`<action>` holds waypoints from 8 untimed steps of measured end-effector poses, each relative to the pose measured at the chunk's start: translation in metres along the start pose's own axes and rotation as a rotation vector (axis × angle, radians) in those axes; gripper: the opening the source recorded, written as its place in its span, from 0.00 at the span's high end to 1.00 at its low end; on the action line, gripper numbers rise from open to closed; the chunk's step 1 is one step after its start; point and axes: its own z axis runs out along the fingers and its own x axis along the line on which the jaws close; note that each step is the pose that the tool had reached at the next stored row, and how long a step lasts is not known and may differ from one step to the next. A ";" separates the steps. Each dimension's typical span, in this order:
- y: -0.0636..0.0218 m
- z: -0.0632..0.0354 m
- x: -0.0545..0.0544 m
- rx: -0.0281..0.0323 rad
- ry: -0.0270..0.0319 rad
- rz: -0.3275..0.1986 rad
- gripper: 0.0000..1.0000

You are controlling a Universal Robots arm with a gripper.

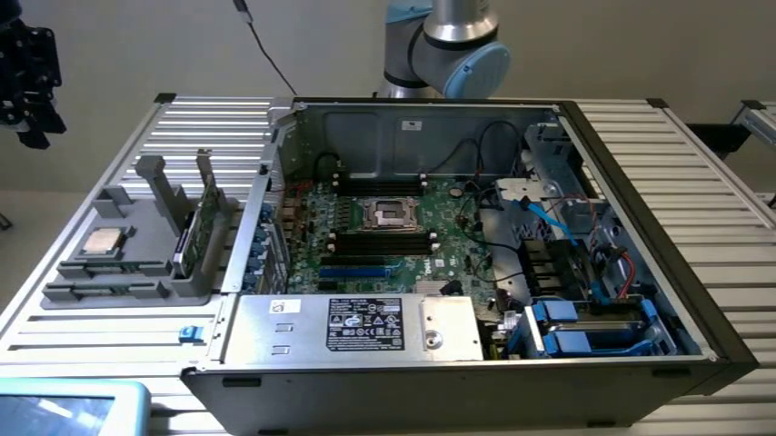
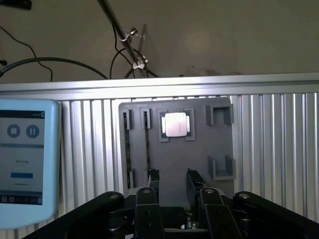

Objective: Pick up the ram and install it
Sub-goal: 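Pick up the ram and move it above insertion slot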

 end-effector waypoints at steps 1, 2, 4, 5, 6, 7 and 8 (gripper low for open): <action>0.0000 0.0000 0.000 0.0000 0.0000 0.000 0.65; 0.0000 0.0000 0.000 0.0000 0.0000 0.000 0.65; 0.0000 0.0000 0.000 0.0000 0.0000 0.000 0.65; 0.0000 0.0006 0.000 -0.0001 0.0001 0.000 0.65; 0.0000 0.0023 0.000 -0.0001 0.0000 0.000 0.65; 0.0003 0.0043 0.000 -0.0001 0.0000 0.000 0.65; 0.0013 0.0061 0.001 -0.0002 0.0001 0.000 0.65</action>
